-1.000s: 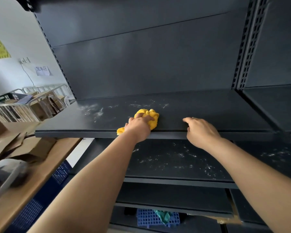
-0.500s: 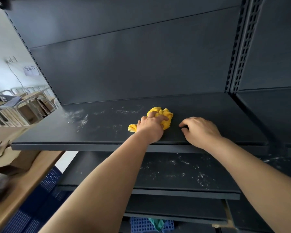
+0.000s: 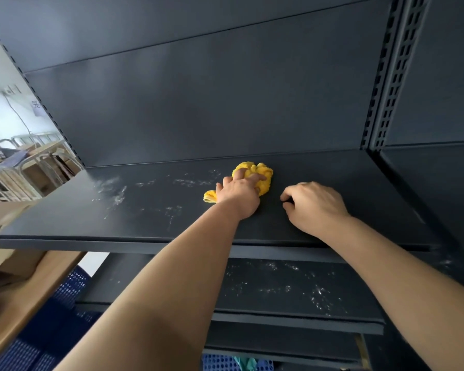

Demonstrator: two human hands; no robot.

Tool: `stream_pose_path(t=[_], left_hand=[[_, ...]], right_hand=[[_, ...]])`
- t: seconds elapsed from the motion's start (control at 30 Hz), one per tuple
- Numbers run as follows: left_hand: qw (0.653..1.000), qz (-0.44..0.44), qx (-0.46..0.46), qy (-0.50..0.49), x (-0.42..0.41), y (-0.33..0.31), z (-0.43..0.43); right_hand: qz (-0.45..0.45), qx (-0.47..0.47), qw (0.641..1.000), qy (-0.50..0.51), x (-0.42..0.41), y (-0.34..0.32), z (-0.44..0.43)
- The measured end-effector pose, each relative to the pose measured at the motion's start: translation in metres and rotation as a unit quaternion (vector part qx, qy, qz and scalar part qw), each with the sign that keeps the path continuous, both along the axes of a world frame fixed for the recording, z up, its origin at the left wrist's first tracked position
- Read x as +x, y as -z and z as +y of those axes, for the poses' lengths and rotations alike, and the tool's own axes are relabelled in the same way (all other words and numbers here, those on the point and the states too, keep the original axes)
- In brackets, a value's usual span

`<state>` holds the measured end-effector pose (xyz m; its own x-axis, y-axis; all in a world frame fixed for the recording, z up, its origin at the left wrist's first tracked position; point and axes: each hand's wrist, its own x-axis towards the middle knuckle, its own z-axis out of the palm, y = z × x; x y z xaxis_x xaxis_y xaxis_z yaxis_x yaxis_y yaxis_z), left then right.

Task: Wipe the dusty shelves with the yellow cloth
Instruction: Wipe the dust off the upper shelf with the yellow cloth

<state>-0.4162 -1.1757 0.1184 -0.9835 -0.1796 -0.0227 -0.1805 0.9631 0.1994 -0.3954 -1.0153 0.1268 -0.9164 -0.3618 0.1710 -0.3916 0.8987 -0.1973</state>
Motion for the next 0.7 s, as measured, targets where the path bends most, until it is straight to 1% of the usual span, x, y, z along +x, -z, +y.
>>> stream_pose_path(t=[0.13,0.33,0.5,0.7], left_hand=[[1.0,-0.007,0.009,0.004,-0.014,0.0,-0.013],[1.0,-0.028,-0.002,-0.002,-0.033,-0.002,-0.044],[0.999,-0.039,-0.018,-0.024,-0.044,-0.004,-0.089],[0.999,-0.026,-0.008,-0.032,-0.05,0.0,-0.154]], right_hand=[[-0.011,-0.004,1.0,0.004,-0.004,0.002,-0.014],[-0.014,-0.011,1.0,0.021,-0.011,0.0,-0.05],[-0.008,-0.018,0.999,0.032,-0.019,0.001,-0.084],[-0.02,-0.019,0.999,0.019,-0.025,0.004,-0.134]])
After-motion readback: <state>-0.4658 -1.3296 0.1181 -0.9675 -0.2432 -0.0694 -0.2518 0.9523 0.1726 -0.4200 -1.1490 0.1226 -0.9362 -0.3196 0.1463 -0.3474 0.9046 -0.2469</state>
